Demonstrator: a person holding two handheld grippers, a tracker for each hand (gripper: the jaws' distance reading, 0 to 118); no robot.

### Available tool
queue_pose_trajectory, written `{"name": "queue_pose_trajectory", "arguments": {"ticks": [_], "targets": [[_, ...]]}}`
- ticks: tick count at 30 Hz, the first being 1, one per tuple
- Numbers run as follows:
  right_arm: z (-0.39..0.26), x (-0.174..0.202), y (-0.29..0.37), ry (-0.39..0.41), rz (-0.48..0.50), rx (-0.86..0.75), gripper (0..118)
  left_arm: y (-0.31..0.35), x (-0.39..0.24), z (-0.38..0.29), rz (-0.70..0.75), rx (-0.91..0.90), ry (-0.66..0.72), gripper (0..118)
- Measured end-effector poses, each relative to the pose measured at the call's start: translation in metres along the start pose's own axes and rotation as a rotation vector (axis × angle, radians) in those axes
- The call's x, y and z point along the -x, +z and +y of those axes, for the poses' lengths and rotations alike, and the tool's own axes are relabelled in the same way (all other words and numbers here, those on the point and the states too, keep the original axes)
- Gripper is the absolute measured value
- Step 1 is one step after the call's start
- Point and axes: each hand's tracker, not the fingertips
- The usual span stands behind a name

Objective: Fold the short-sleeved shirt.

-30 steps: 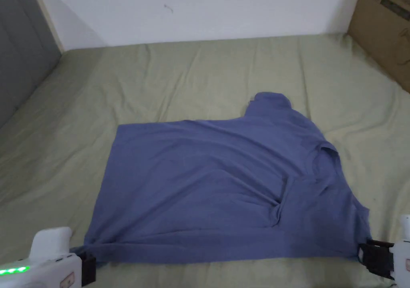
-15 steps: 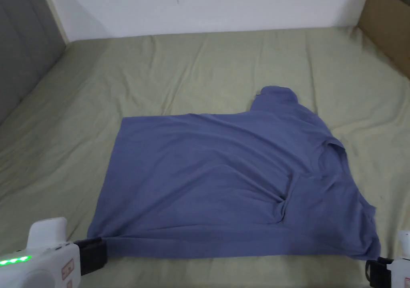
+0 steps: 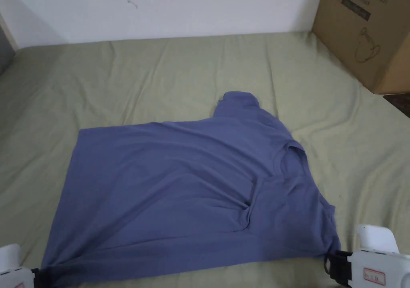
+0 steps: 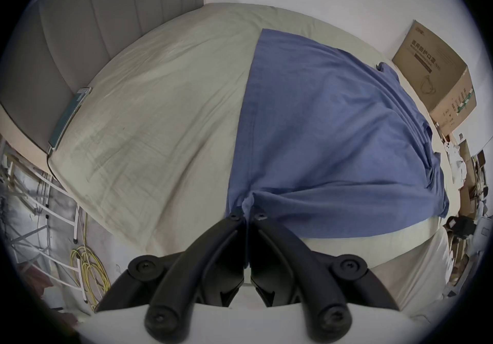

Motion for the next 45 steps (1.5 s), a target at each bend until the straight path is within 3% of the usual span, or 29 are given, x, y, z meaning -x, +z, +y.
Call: {"name": "queue_pose_trajectory", "arguments": {"ticks": [1, 5, 6, 7, 8, 10, 11, 12, 15, 20, 25, 33, 34, 35, 36, 37, 38, 41, 45], "targets": [[0.006, 0.001, -0.001, 0.017, -0.009, -0.006, 82, 0.001, -0.002, 0.001, 0.008, -0.004, -0.008, 2], [0.031, 0.002, -0.016, 0.078, -0.001, -0.053, 83, 0.005, -0.006, 0.000, 0.030, -0.006, -0.050, 2], [0.037, 0.001, -0.026, 0.093, -0.011, -0.037, 75, 0.005, -0.006, 0.000, 0.030, -0.007, -0.052, 2], [0.040, 0.000, -0.036, 0.111, -0.043, 0.006, 46, 0.005, -0.006, -0.001, 0.030, -0.006, -0.052, 2], [0.040, -0.001, -0.043, 0.110, -0.061, 0.032, 0, 0.003, -0.005, -0.001, 0.033, -0.001, -0.051, 2], [0.037, -0.001, -0.052, 0.078, -0.113, 0.070, 0, 0.003, -0.005, -0.002, 0.037, 0.004, -0.049, 2], [0.035, -0.001, -0.045, 0.019, -0.072, 0.029, 0, 0.003, -0.004, -0.003, 0.035, 0.010, -0.048, 2], [0.035, -0.001, -0.041, 0.023, 0.005, 0.048, 0, 0.004, -0.004, -0.004, 0.038, 0.011, -0.050, 2], [0.033, 0.001, -0.038, 0.073, -0.061, 0.044, 0, 0.004, -0.005, -0.003, 0.037, 0.018, -0.054, 2], [0.050, 0.002, -0.022, 0.033, -0.041, 0.003, 0, 0.015, -0.011, 0.012, 0.041, 0.003, -0.079, 2], [0.108, 0.003, -0.005, -0.002, 0.013, -0.067, 0, 0.016, -0.017, 0.067, 0.038, -0.056, -0.108, 2], [0.185, 0.010, -0.081, -0.022, -0.044, -0.012, 0, -0.058, -0.042, 0.146, 0.044, -0.007, -0.199, 2], [0.187, 0.010, -0.091, -0.029, -0.049, 0.000, 5, -0.069, -0.042, 0.150, 0.042, 0.019, -0.187, 3], [0.188, 0.012, -0.100, -0.036, -0.055, 0.009, 24, -0.077, -0.042, 0.153, 0.054, 0.054, -0.172, 18], [0.188, 0.015, -0.107, -0.024, -0.066, 0.014, 46, -0.082, -0.044, 0.153, 0.056, 0.061, -0.180, 41], [0.186, 0.018, -0.107, 0.010, -0.121, 0.021, 68, -0.085, -0.044, 0.153, 0.074, 0.057, -0.189, 71], [0.186, 0.021, -0.106, 0.040, -0.143, 0.021, 79, -0.083, -0.044, 0.152, 0.101, 0.060, -0.197, 107], [0.179, 0.019, -0.086, 0.099, -0.062, -0.033, 79, -0.065, -0.037, 0.141, 0.090, 0.035, -0.204, 116], [0.154, 0.026, -0.035, 0.180, -0.090, -0.122, 75, -0.025, -0.024, 0.117, 0.079, -0.010, -0.134, 106]]}}
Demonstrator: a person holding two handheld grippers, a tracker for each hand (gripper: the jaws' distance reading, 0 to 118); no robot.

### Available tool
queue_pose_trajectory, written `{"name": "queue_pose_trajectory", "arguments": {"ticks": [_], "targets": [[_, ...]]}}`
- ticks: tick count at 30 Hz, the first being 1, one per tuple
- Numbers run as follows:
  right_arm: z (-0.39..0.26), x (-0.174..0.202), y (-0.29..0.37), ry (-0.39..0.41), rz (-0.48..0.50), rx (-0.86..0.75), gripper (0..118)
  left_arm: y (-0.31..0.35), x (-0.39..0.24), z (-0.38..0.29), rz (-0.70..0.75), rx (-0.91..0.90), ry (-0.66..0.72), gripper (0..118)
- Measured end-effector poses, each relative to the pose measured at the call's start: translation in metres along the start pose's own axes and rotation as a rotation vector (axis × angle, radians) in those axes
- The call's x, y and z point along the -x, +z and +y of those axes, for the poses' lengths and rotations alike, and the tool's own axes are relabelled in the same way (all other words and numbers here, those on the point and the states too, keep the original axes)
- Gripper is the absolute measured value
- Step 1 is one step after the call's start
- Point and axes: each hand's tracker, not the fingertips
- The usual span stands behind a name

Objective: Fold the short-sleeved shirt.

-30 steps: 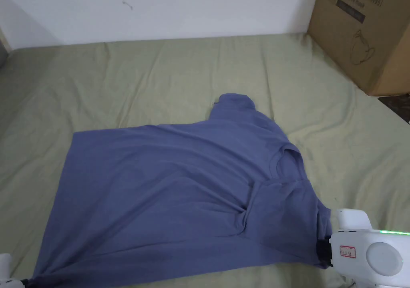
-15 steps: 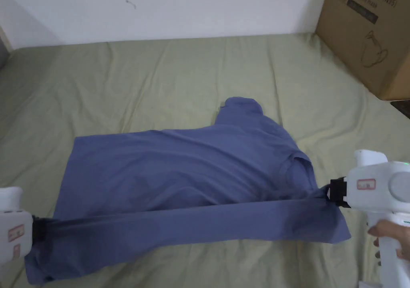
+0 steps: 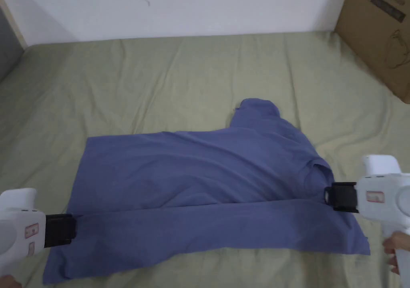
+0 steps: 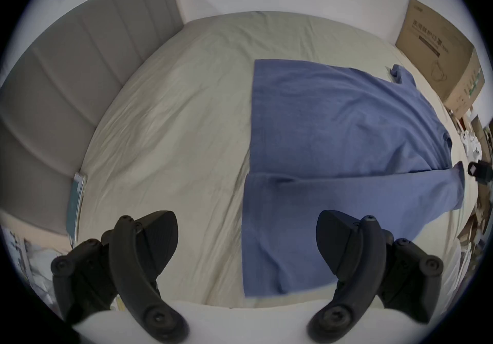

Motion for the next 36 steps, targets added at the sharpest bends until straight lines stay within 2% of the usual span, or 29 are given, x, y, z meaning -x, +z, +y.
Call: {"name": "queue_pose_trajectory", "arguments": {"ticks": [1, 3, 4, 7, 9, 10, 12, 13, 14, 17, 19, 20, 21, 22, 23, 26, 27, 28, 29, 32, 34, 35, 36], "targets": [[-0.007, 0.002, 0.012, 0.017, -0.006, -0.014, 67, 0.010, 0.002, -0.011, -0.027, -0.022, 0.034, 94], [-0.027, 0.006, 0.033, 0.017, -0.027, -0.032, 15, 0.028, 0.007, -0.033, -0.082, -0.038, 0.064, 21], [-0.036, 0.009, 0.036, 0.004, -0.061, -0.020, 0, 0.030, 0.005, -0.042, -0.077, -0.028, 0.064, 0], [-0.067, 0.010, 0.039, -0.041, 0.043, 0.046, 0, 0.041, -0.002, -0.069, -0.069, -0.033, 0.018, 0], [-0.080, 0.010, 0.029, -0.058, 0.034, 0.072, 0, 0.042, -0.002, -0.073, -0.075, -0.035, 0.027, 1], [-0.084, 0.010, 0.027, -0.066, 0.029, 0.081, 0, 0.042, -0.001, -0.073, -0.084, -0.045, 0.039, 4], [-0.090, 0.007, 0.024, -0.125, 0.055, 0.096, 0, 0.025, 0.007, -0.065, -0.074, -0.049, 0.066, 60], [-0.092, 0.005, 0.024, -0.142, 0.067, 0.100, 0, 0.018, 0.009, -0.061, -0.067, -0.035, 0.075, 84], [-0.094, 0.004, 0.025, -0.147, 0.072, 0.093, 0, 0.009, 0.011, -0.058, -0.061, -0.028, 0.087, 95], [-0.097, 0.001, 0.026, -0.145, 0.056, 0.092, 0, -0.018, 0.010, -0.050, -0.026, -0.003, 0.113, 87], [-0.099, -0.003, 0.023, -0.154, 0.045, 0.109, 0, -0.044, 0.005, -0.053, -0.019, 0.078, 0.089, 65], [-0.100, -0.004, 0.021, -0.161, 0.040, 0.118, 0, -0.054, 0.003, -0.055, -0.024, 0.106, 0.077, 63], [-0.102, -0.005, 0.019, -0.170, 0.037, 0.124, 0, -0.052, -0.001, -0.057, 0.007, 0.092, 0.082, 50], [-0.103, -0.006, 0.019, -0.173, 0.038, 0.130, 0, -0.045, -0.003, -0.055, 0.013, 0.045, 0.078, 24], [-0.105, -0.007, 0.019, -0.178, 0.045, 0.128, 1, -0.035, -0.006, -0.054, 0.001, 0.041, 0.062, 3], [-0.102, -0.009, 0.015, -0.198, 0.071, 0.118, 14, -0.032, -0.005, -0.046, -0.007, 0.035, 0.064, 3], [-0.098, -0.010, 0.012, -0.198, 0.065, 0.113, 37, -0.032, -0.003, -0.045, -0.009, 0.044, 0.055, 3], [-0.093, -0.011, 0.010, -0.195, 0.055, 0.106, 65, -0.031, -0.003, -0.045, -0.011, 0.041, 0.054, 3], [-0.087, -0.015, 0.005, -0.181, 0.050, 0.091, 86, -0.030, -0.001, -0.044, -0.016, 0.043, 0.051, 3], [-0.067, -0.025, -0.015, -0.161, 0.034, 0.089, 86, -0.020, 0.001, -0.042, -0.030, 0.038, 0.039, 3], [-0.061, -0.034, -0.033, -0.177, 0.013, 0.146, 86, -0.020, 0.005, -0.040, -0.043, 0.037, 0.048, 3], [-0.062, -0.038, -0.042, -0.188, 0.023, 0.171, 84, -0.018, 0.005, -0.040, -0.050, 0.039, 0.055, 3], [-0.064, -0.042, -0.051, -0.187, 0.043, 0.189, 71, -0.019, 0.006, -0.041, -0.055, 0.040, 0.059, 3]]}}
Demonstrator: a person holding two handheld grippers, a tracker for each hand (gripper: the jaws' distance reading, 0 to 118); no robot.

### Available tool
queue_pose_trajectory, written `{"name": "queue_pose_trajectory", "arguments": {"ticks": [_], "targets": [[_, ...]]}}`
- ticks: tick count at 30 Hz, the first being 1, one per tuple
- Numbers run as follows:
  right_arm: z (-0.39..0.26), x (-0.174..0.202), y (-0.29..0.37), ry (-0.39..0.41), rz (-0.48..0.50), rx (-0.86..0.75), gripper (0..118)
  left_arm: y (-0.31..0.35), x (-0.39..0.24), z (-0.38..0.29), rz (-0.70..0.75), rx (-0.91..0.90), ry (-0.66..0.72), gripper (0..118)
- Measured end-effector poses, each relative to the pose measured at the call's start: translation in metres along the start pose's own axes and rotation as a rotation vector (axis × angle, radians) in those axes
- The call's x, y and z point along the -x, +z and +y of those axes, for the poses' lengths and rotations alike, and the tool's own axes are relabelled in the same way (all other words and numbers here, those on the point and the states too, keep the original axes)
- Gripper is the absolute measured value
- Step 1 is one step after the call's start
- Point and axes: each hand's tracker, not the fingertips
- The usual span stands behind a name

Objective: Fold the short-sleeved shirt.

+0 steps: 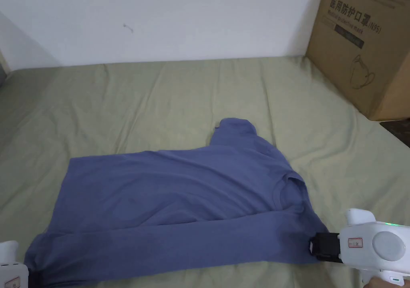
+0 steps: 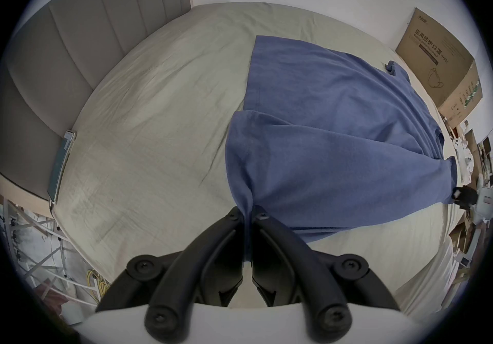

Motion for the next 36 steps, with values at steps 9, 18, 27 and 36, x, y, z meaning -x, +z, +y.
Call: {"name": "queue_pose_trajectory", "arguments": {"ticks": [9, 18, 27, 36], "targets": [[-0.008, 0.009, 0.026, 0.010, 0.021, -0.016, 9, 0.017, -0.003, 0.004, -0.004, 0.010, -0.064, 3], [-0.056, -0.014, 0.065, 0.056, 0.020, 0.033, 9, 0.061, 0.007, -0.053, 0.018, 0.030, -0.064, 3], [-0.090, -0.016, 0.061, 0.020, 0.017, 0.019, 81, 0.051, 0.005, -0.076, 0.072, 0.057, -0.017, 89], [-0.047, 0.031, 0.114, 0.191, 0.058, -0.176, 2, 0.083, -0.036, -0.031, -0.049, -0.111, -0.054, 0]]}}
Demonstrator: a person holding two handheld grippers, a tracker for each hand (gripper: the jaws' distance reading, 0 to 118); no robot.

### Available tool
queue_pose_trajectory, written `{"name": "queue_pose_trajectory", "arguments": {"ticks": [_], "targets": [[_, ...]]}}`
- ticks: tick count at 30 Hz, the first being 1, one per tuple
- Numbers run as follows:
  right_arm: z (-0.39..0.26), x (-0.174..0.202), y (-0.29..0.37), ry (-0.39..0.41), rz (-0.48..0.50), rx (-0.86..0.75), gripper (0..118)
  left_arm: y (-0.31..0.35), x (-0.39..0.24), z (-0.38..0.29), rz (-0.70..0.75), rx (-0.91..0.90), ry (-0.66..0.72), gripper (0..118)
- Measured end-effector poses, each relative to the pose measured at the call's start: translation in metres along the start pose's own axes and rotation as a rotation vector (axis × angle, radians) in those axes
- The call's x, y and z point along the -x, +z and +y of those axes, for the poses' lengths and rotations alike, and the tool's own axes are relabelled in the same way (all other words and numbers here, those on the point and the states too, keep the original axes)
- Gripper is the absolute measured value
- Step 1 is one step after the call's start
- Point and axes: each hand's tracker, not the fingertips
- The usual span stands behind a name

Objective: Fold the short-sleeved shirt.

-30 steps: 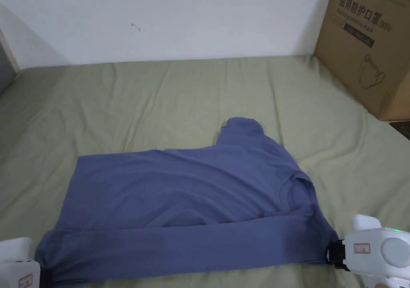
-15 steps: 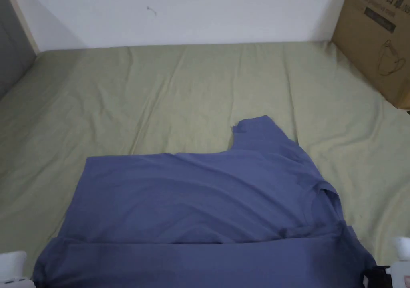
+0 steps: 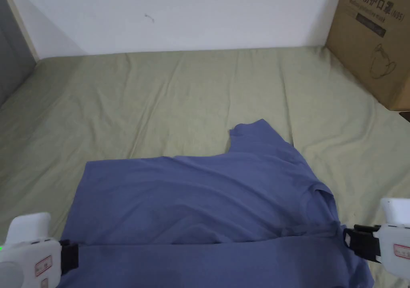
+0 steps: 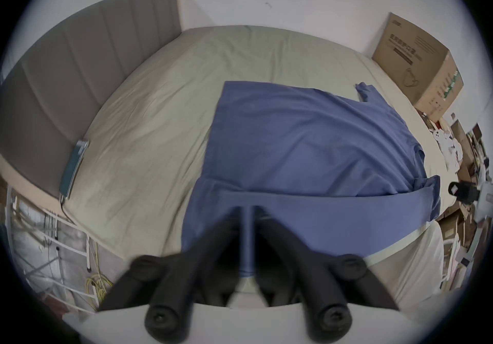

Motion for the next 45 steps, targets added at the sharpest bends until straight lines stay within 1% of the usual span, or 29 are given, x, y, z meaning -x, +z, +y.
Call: {"name": "queue_pose_trajectory", "arguments": {"ticks": [2, 6, 8, 10, 16, 18, 19, 20, 21, 22, 23, 24, 25, 26, 27, 28, 29, 30, 31, 32, 33, 35, 36, 37, 38, 40, 43, 44, 45], "targets": [[0.002, 0.005, -0.012, -0.010, 0.021, 0.008, 0, -0.013, -0.006, 0.003, -0.005, 0.018, -0.013, 0], [-0.002, 0.005, -0.043, -0.074, 0.064, 0.087, 0, -0.037, -0.010, 0.003, -0.021, 0.091, -0.024, 0], [0.006, 0.005, -0.053, -0.084, 0.032, 0.084, 0, -0.041, -0.009, 0.005, -0.014, 0.088, -0.013, 0], [0.020, 0.003, -0.060, -0.078, 0.038, 0.093, 0, -0.043, -0.007, 0.012, -0.010, 0.092, -0.014, 0], [0.107, 0.004, -0.091, -0.073, 0.044, 0.032, 0, -0.055, -0.005, 0.047, -0.020, 0.062, -0.004, 0], [0.139, 0.002, -0.109, -0.080, 0.063, -0.010, 0, -0.065, -0.001, 0.058, -0.074, 0.064, 0.044, 0], [0.157, 0.000, -0.122, -0.090, 0.095, -0.017, 6, -0.070, 0.000, 0.063, -0.086, 0.075, 0.065, 0], [0.176, -0.003, -0.137, -0.107, 0.109, 0.003, 41, -0.073, -0.001, 0.068, -0.077, 0.076, 0.063, 0], [0.193, -0.002, -0.156, -0.098, 0.105, 0.047, 71, -0.075, -0.002, 0.070, -0.074, 0.072, 0.060, 0], [0.205, -0.002, -0.170, -0.077, 0.095, 0.068, 85, -0.077, -0.003, 0.073, -0.068, 0.069, 0.052, 0], [0.218, -0.002, -0.190, -0.033, 0.074, 0.076, 86, -0.078, -0.006, 0.076, -0.056, 0.071, 0.042, 0], [0.228, -0.001, -0.207, -0.010, 0.018, 0.092, 86, -0.079, -0.006, 0.078, -0.052, 0.070, 0.039, 0], [0.236, -0.001, -0.224, 0.008, -0.034, 0.111, 86, -0.080, -0.006, 0.080, -0.051, 0.070, 0.039, 0], [0.243, -0.002, -0.242, 0.019, -0.055, 0.146, 85, -0.081, -0.005, 0.081, -0.052, 0.073, 0.040, 0], [0.244, -0.005, -0.256, 0.007, -0.029, 0.181, 84, -0.084, -0.003, 0.083, -0.055, 0.073, 0.042, 0], [0.244, -0.007, -0.268, -0.012, -0.015, 0.212, 80, -0.087, -0.002, 0.083, -0.058, 0.075, 0.045, 0], [0.241, -0.007, -0.278, -0.048, -0.001, 0.235, 71, -0.090, 0.001, 0.084, -0.057, 0.081, 0.052, 0], [0.238, -0.007, -0.285, -0.042, 0.012, 0.244, 64, -0.094, 0.003, 0.083, -0.049, 0.086, 0.061, 0], [0.236, -0.004, -0.292, -0.023, -0.004, 0.249, 62, -0.095, 0.002, 0.083, -0.040, 0.095, 0.066, 0], [0.233, -0.002, -0.294, 0.005, -0.058, 0.253, 60, -0.097, 0.003, 0.083, -0.035, 0.104, 0.069, 0], [0.232, -0.001, -0.294, 0.010, -0.031, 0.244, 50, -0.099, 0.005, 0.082, -0.034, 0.108, 0.069, 0], [0.237, 0.000, -0.282, 0.045, -0.042, 0.230, 0, -0.100, 0.006, 0.081, -0.027, 0.116, 0.069, 0], [0.239, 0.001, -0.278, 0.086, -0.074, 0.208, 0, -0.100, 0.006, 0.080, -0.027, 0.115, 0.070, 0], [0.240, -0.001, -0.276, 0.092, -0.067, 0.208, 0, -0.100, 0.007, 0.080, -0.029, 0.116, 0.075, 0], [0.241, -0.005, -0.277, 0.054, -0.040, 0.226, 0, -0.100, 0.007, 0.081, -0.030, 0.117, 0.081, 0], [0.241, -0.007, -0.275, 0.011, -0.030, 0.220, 0, -0.101, 0.007, 0.085, -0.028, 0.109, 0.089, 0], [0.241, -0.005, -0.273, 0.017, -0.040, 0.214, 0, -0.104, 0.005, 0.103, -0.026, 0.071, 0.076, 1], [0.241, 0.000, -0.271, 0.041, -0.049, 0.214, 0, -0.107, 0.006, 0.113, -0.040, 0.051, 0.074, 3], [0.242, 0.001, -0.271, 0.054, -0.056, 0.213, 0, -0.112, 0.007, 0.123, -0.063, 0.041, 0.074, 19]]}}
